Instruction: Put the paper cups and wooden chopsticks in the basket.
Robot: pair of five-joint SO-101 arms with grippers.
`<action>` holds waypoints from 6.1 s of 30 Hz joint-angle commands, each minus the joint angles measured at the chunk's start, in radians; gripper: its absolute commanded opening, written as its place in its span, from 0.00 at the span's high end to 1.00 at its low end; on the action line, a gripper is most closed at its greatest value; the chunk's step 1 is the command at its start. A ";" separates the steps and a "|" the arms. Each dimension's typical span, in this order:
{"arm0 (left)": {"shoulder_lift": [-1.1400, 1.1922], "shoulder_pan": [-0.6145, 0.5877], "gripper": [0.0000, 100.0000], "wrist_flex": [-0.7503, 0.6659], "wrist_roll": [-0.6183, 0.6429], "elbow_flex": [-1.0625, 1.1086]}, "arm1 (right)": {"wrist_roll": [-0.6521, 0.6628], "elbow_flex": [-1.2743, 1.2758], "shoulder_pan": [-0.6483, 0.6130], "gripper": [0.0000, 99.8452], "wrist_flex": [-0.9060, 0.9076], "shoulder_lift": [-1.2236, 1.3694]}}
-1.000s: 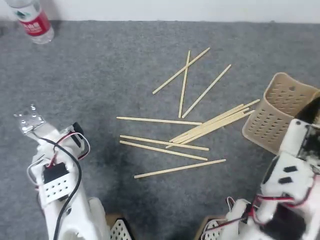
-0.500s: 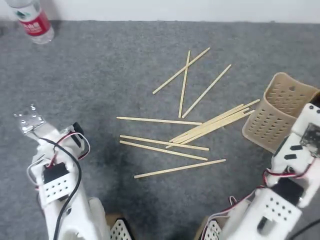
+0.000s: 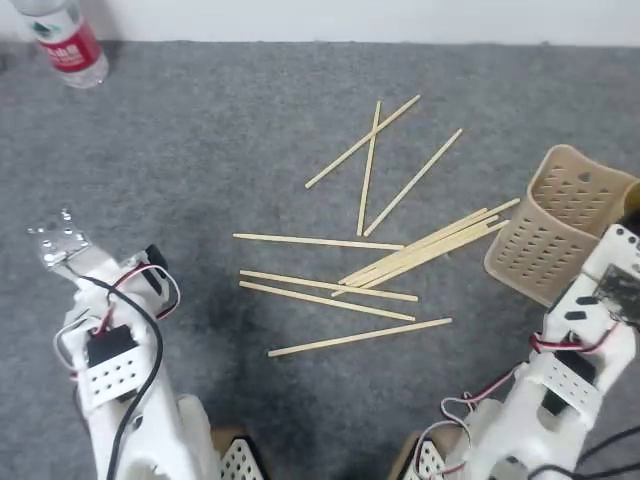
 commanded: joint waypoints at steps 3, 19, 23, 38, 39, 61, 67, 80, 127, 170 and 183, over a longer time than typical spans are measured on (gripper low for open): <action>-0.015 0.009 0.80 -0.025 0.003 -0.010 | 0.003 0.023 0.025 0.99 -0.031 0.038; -0.017 0.009 0.80 -0.025 0.005 -0.010 | 0.006 0.155 0.025 0.85 -0.027 -0.177; -0.017 0.009 0.80 -0.025 0.005 -0.010 | 0.006 0.146 0.025 0.85 0.105 -0.237; -0.017 0.009 0.80 -0.025 0.005 -0.010 | 0.006 0.078 0.018 0.85 0.503 -0.476; -0.017 0.009 0.80 -0.025 0.005 -0.010 | 0.006 0.078 0.018 0.85 0.515 -0.492; -0.017 0.009 0.80 -0.023 0.005 -0.010 | 0.275 -0.249 -0.252 0.85 1.334 -0.797; -0.017 0.009 0.80 -0.023 0.005 -0.010 | 0.276 -0.244 -0.254 0.85 1.280 -0.792; -0.017 0.009 0.80 -0.025 0.005 -0.010 | 0.319 -0.252 -0.254 0.99 1.056 -0.522; -0.015 0.029 0.80 -0.025 0.005 -0.010 | -0.186 -1.039 -0.300 0.77 1.670 -0.110; -0.009 0.021 0.80 -0.044 0.009 -0.008 | 0.833 -1.033 -0.854 0.79 1.900 0.888; -0.009 0.021 0.80 -0.044 0.009 -0.008 | 0.862 -0.996 -0.848 0.86 1.831 0.955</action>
